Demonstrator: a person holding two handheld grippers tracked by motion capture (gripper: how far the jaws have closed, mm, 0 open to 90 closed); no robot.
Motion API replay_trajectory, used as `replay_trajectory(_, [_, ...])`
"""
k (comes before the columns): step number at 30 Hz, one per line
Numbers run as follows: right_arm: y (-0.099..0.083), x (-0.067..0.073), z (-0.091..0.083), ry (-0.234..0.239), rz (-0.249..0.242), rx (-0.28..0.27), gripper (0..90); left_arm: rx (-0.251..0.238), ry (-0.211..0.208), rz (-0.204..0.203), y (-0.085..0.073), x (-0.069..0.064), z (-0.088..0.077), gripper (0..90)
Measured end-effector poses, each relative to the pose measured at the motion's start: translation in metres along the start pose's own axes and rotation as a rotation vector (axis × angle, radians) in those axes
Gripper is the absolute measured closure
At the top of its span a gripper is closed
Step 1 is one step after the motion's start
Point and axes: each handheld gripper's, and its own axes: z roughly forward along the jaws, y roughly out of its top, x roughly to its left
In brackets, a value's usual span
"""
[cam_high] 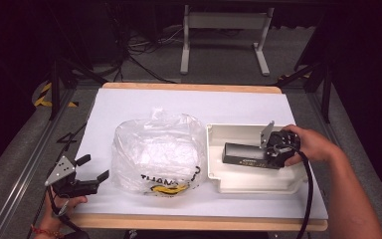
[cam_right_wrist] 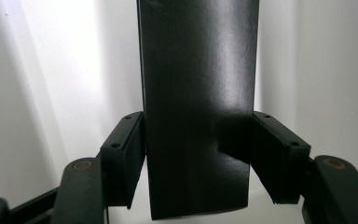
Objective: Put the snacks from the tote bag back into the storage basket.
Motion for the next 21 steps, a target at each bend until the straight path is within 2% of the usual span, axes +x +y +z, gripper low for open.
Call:
replay_trajectory(7, [-0.002, 0.001, -0.004, -0.013, 0.013, 0.003, 39.6, -0.003, -0.004, 0.000, 0.000, 0.000, 0.000, 8.5])
replay_trajectory(10, [-0.005, 0.004, -0.009, -0.032, 0.017, -0.031, 40.0, 0.001, -0.005, 0.003, 0.000, 0.000, -0.001, 8.5])
replay_trajectory(17, [-0.014, 0.008, -0.020, -0.075, 0.059, -0.089, 39.8, 0.002, -0.004, 0.004, 0.000, 0.000, -0.001, 8.6])
replay_trajectory(18, [-0.018, 0.011, -0.025, -0.097, 0.078, -0.133, 39.8, -0.003, -0.002, 0.004, 0.000, 0.000, -0.001, 8.6])
replay_trajectory(20, [-0.021, 0.013, -0.028, -0.109, 0.082, -0.173, 39.7, -0.006, -0.004, 0.004, 0.000, 0.000, 0.000, 8.6])
replay_trajectory(21, [-0.021, 0.013, -0.028, -0.109, 0.082, -0.173, 39.7, -0.006, -0.004, 0.004, 0.000, 0.000, 0.000, 8.6])
